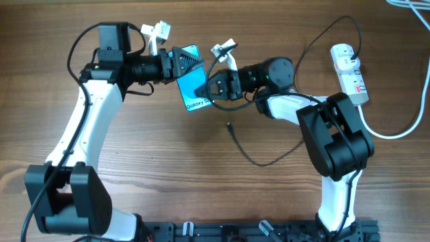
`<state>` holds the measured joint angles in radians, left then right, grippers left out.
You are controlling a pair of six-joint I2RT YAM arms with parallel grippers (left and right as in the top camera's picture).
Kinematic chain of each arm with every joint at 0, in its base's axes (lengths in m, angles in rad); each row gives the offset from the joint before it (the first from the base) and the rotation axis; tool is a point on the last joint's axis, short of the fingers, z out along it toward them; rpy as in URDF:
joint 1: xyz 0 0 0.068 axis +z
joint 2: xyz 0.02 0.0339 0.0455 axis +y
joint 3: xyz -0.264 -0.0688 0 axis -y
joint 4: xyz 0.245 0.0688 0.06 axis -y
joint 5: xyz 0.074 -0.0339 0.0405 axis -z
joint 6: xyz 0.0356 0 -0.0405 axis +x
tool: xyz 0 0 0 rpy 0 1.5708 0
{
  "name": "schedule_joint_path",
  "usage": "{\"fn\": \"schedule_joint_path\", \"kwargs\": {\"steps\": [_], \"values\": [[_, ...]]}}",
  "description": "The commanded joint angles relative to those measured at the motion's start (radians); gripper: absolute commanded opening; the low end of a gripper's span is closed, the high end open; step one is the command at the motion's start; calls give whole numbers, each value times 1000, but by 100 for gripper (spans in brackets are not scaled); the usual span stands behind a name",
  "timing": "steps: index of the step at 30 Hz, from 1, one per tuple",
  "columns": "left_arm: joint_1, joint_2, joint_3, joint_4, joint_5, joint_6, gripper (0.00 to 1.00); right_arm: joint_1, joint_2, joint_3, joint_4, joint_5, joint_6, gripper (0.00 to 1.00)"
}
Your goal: Plug charger to phone and switch on socket
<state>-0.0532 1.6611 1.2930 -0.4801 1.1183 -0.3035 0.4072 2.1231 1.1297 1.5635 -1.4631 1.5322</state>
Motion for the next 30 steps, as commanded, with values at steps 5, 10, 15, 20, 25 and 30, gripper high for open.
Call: {"fn": "schedule_joint_path", "kwargs": {"steps": [5,10,15,20,25,30], "values": [[-2,-12,-3,80,288,8,61,-3,-4,8,-13,52,113,4],[-2,-12,-3,80,288,8,60,-12,-4,8,-13,152,92,4],[-2,-12,-3,80,288,8,50,-12,-4,8,-13,205,87,4],[-1,-12,-3,81,288,8,46,-12,-4,8,-13,201,86,4],[-1,-12,-3,80,288,8,45,-12,-4,8,-50,218,92,4],[-1,-12,-3,80,287,8,40,-12,-4,8,-90,208,103,4]]}}
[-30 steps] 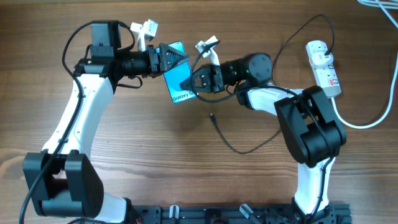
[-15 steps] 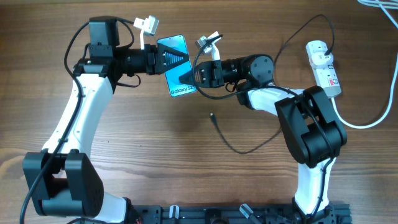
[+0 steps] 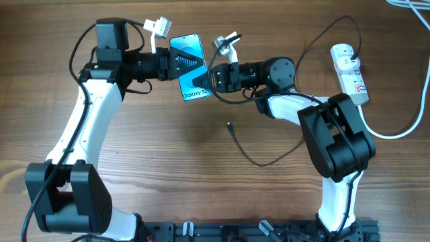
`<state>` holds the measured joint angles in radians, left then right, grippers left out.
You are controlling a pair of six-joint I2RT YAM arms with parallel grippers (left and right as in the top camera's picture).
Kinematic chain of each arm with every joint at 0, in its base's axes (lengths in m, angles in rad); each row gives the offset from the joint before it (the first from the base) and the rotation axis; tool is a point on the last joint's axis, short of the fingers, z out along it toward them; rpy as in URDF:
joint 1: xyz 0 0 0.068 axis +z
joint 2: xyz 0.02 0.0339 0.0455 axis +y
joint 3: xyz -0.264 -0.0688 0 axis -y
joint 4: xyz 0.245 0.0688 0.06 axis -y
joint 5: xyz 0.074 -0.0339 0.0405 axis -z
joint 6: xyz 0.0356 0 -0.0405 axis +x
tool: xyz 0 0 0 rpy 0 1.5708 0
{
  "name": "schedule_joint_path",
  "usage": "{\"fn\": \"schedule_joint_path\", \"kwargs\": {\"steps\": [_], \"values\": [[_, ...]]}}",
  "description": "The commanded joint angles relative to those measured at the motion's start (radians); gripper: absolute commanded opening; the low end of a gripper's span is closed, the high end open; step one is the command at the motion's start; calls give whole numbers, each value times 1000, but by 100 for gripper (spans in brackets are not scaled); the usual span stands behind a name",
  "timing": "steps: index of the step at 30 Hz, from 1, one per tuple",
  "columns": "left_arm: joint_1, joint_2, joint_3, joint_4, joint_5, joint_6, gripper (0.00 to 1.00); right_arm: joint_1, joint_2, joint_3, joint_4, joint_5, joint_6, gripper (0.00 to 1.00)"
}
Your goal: Plug charger to phone and switch on socket
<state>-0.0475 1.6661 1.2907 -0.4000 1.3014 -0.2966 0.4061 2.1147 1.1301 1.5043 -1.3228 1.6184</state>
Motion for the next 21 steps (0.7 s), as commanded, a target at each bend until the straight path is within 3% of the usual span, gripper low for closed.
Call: {"fn": "schedule_joint_path", "kwargs": {"steps": [1,18,21], "values": [[-6,-17,0,0,105,1,37,-11,4,8,-40,65,16,4],[-7,-17,0,-19,104,2,25,-11,4,8,-58,87,42,4],[-7,-17,0,-19,103,2,17,-11,4,8,-58,89,42,4]]}}
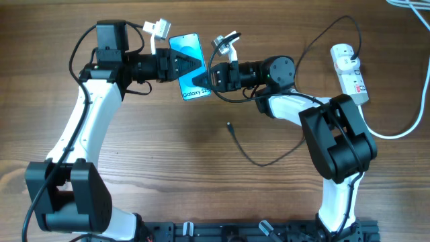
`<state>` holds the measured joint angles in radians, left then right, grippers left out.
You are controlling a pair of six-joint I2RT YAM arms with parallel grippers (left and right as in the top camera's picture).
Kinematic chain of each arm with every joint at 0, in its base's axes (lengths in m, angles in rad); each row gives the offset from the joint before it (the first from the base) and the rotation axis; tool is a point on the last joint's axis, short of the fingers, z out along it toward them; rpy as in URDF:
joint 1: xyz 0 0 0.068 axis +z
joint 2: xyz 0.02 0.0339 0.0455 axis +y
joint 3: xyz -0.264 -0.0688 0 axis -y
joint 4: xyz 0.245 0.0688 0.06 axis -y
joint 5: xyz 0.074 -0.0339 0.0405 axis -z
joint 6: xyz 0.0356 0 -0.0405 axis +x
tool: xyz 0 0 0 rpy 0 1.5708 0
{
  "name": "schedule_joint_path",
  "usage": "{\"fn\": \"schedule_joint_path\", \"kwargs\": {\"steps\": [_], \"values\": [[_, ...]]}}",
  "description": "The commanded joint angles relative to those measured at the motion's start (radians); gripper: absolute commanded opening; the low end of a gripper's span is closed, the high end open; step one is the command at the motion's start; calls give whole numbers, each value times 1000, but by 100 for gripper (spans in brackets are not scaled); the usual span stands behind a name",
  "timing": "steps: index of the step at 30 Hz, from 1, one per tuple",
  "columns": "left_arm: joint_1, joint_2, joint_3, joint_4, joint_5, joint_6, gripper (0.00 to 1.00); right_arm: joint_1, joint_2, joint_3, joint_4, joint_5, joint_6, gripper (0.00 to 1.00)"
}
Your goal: Plug charger to phone and switch on socket
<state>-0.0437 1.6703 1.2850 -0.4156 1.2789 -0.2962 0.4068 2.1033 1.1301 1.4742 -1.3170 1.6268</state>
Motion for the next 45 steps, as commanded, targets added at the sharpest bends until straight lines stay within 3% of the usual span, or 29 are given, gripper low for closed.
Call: {"fn": "schedule_joint_path", "kwargs": {"steps": [1,4,9,13,16,41,45], "values": [[-11,-21,5,-3,126,2,14,-12,16,8,-28,83,34,4],[-11,-21,5,-3,118,2,4,-12,16,8,-28,79,33,8],[-11,-21,5,-3,70,2,4,-12,16,8,-28,79,29,14],[-11,-21,5,-3,51,1,4,-12,16,8,-28,60,25,4],[-11,-21,5,-3,51,1,13,-12,16,8,-28,49,25,4],[-2,-21,5,51,51,-7,29,-12,16,7,-29,-8,67,4],[8,-21,5,106,52,-106,29,-12,16,7,-29,-22,67,4]]}}
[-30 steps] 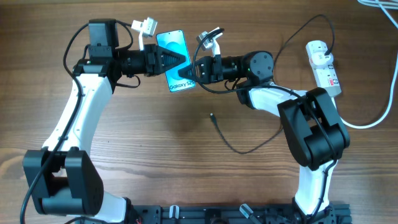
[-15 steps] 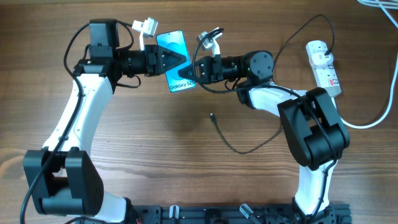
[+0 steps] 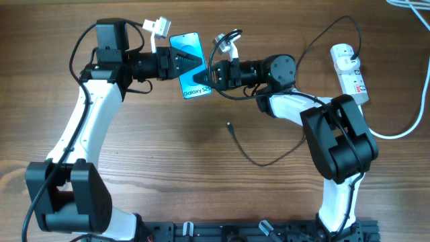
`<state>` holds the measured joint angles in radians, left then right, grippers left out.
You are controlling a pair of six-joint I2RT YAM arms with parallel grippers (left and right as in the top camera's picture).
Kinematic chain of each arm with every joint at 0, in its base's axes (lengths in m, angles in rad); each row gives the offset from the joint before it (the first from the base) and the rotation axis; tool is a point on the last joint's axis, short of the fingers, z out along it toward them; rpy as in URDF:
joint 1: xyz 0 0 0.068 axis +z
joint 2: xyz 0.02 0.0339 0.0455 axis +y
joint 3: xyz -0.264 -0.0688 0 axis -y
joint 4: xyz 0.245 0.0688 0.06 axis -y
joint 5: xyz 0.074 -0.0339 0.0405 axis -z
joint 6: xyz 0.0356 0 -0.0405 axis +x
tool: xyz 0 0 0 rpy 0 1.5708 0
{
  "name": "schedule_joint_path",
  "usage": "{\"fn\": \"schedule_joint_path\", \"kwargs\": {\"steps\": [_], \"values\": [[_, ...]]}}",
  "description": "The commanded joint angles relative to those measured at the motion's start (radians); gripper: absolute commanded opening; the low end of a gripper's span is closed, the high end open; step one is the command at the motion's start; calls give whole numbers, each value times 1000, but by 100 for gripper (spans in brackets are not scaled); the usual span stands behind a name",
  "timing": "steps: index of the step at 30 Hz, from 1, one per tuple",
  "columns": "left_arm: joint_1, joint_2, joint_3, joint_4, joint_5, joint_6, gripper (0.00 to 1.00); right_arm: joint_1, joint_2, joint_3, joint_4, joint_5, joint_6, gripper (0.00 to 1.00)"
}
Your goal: Plug charger to phone and switch on socket
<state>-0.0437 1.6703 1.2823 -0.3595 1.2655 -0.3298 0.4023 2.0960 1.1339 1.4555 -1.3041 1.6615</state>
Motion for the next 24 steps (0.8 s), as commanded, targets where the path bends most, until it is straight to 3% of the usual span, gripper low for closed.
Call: {"fn": "schedule_joint_path", "kwargs": {"steps": [1,6,10,13,15,16,19,24], "values": [[9,-21,8,66,69,-99,27,-7,23,3,-10,-35,32,4],[9,-21,8,72,100,-109,24,-7,23,3,-11,-31,33,4],[9,-21,8,72,99,-109,11,-7,23,3,-46,-32,18,4],[9,-21,8,72,96,-108,4,-7,23,3,-55,-32,-5,31],[9,-21,8,70,66,-104,4,-9,23,3,-55,-32,-30,41],[9,-21,8,61,27,-104,4,-13,23,3,-61,-33,-34,50],[8,-21,8,-25,-192,-82,4,-33,23,3,-91,-40,-64,62],[-6,-15,8,-223,-607,-70,4,-69,23,3,-325,-110,-293,67]]}}
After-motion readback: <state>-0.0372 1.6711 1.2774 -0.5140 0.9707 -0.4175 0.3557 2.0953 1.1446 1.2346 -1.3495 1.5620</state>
